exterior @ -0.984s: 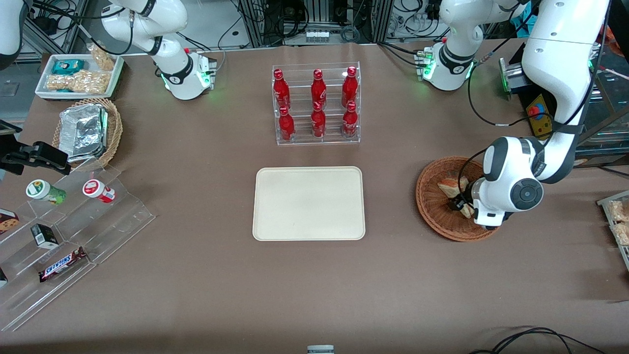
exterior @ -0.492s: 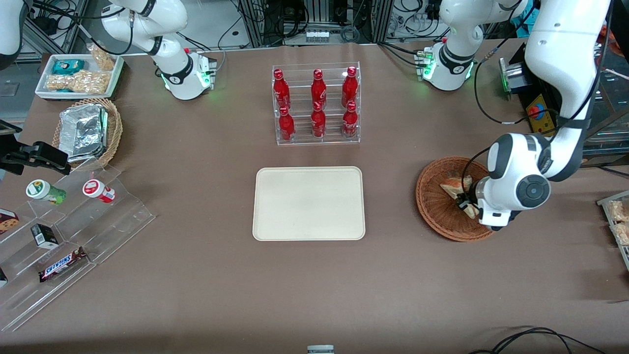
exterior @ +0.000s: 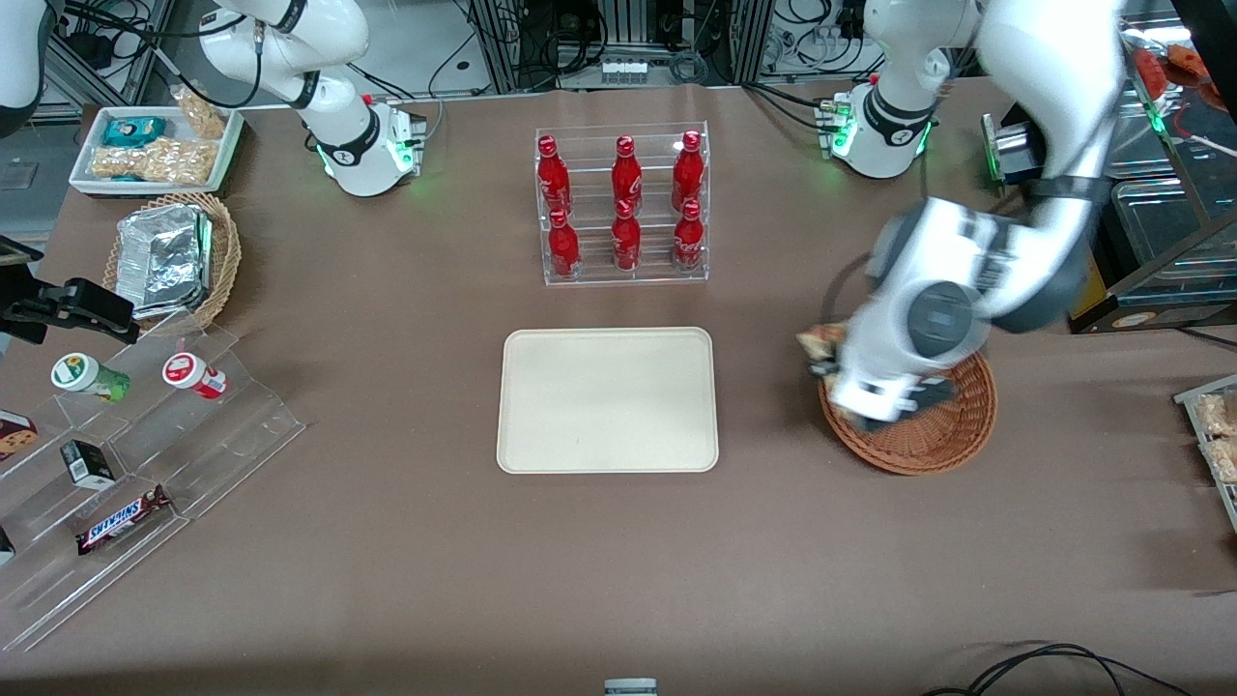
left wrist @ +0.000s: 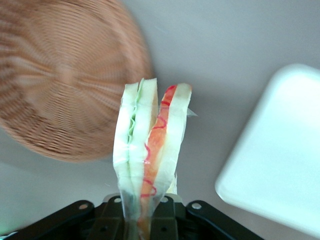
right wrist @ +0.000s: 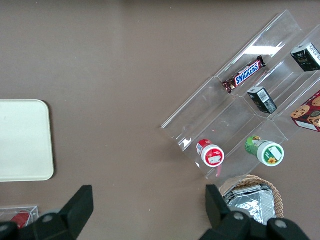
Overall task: Place sandwich from basket to tray
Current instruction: 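Lift the sandwich and carry it over the cream tray, then lower the sandwich onto the tray and open the left gripper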
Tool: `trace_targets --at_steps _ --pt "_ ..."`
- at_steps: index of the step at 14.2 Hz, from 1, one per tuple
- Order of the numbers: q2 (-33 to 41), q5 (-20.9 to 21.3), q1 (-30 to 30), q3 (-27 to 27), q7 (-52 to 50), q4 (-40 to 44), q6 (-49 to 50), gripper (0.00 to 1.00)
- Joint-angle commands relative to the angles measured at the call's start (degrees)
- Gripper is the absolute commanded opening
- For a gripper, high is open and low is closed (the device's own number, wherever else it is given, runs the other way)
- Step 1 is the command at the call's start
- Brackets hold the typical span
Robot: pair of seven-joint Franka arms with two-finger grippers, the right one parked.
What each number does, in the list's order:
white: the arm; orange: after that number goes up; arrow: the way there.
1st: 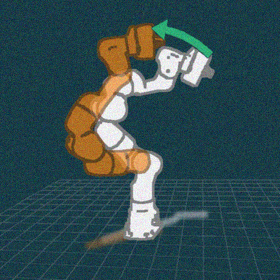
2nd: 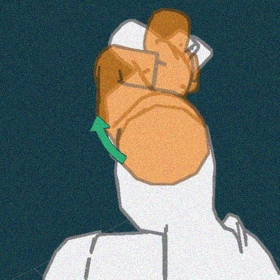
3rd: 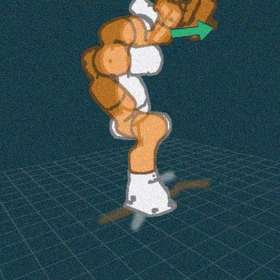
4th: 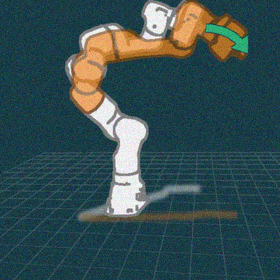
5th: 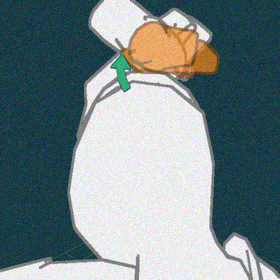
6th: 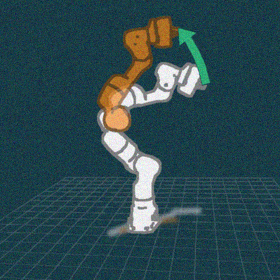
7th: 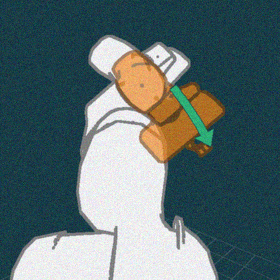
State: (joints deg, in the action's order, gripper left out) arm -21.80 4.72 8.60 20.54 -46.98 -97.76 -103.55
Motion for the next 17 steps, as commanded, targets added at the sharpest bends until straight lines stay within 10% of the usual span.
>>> trace_targets --at_steps 1,12,17 --pt "-8.2 0.0 7.6 -0.3 -0.2 7.8 -0.5 0.04" --pt "-26.9 2.0 23.4 -0.2 -8.6 24.7 -10.3 0.09" --pt "-28.8 7.1 24.0 -0.2 -9.8 25.9 -10.4 0.4"
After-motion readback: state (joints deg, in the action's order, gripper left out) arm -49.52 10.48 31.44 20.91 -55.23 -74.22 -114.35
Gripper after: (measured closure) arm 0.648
